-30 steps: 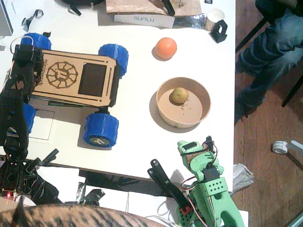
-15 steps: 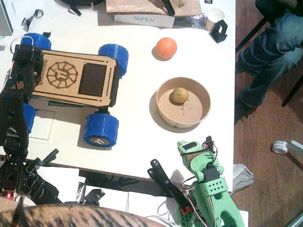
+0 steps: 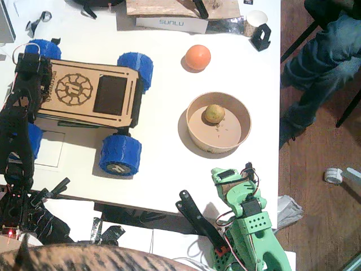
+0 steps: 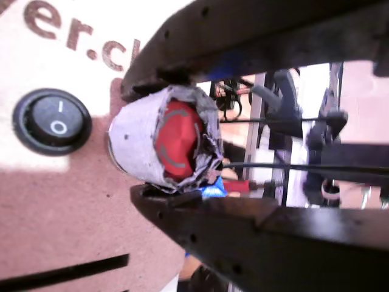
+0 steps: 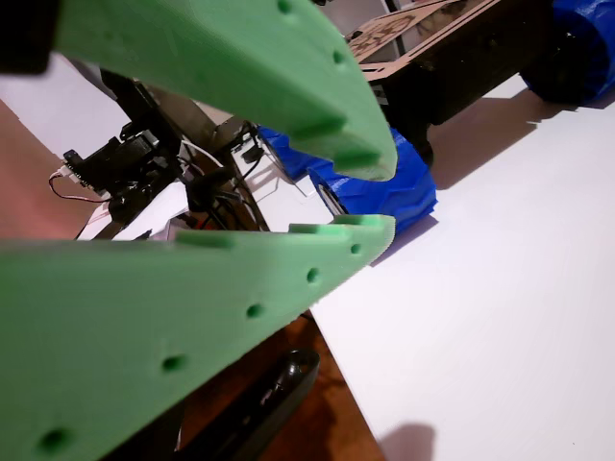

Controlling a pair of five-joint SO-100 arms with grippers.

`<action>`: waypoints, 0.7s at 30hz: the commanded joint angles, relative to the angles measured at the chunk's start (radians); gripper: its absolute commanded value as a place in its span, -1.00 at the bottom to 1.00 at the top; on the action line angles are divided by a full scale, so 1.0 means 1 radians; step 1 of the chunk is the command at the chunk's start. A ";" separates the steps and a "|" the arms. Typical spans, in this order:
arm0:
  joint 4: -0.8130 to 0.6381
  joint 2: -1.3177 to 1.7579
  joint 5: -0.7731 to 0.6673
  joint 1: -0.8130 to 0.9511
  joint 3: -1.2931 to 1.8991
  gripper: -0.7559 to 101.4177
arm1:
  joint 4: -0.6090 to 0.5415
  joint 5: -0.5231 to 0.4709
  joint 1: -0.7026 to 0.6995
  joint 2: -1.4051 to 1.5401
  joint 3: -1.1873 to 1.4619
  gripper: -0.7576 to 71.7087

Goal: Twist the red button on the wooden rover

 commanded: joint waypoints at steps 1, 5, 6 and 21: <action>-0.025 0.115 -0.077 0.118 -0.009 -0.69 | 0.005 -0.005 -0.006 0.005 -0.008 -0.97; -0.061 0.210 -0.153 0.120 -0.009 -0.62 | 0.005 -0.005 -0.006 0.005 -0.008 -0.97; -0.071 0.235 -0.167 0.120 -0.009 -0.61 | 0.005 -0.005 -0.006 0.005 -0.008 -0.97; -0.025 0.469 -0.201 0.120 0.002 -0.85 | 0.005 -0.005 -0.006 0.005 -0.008 -0.97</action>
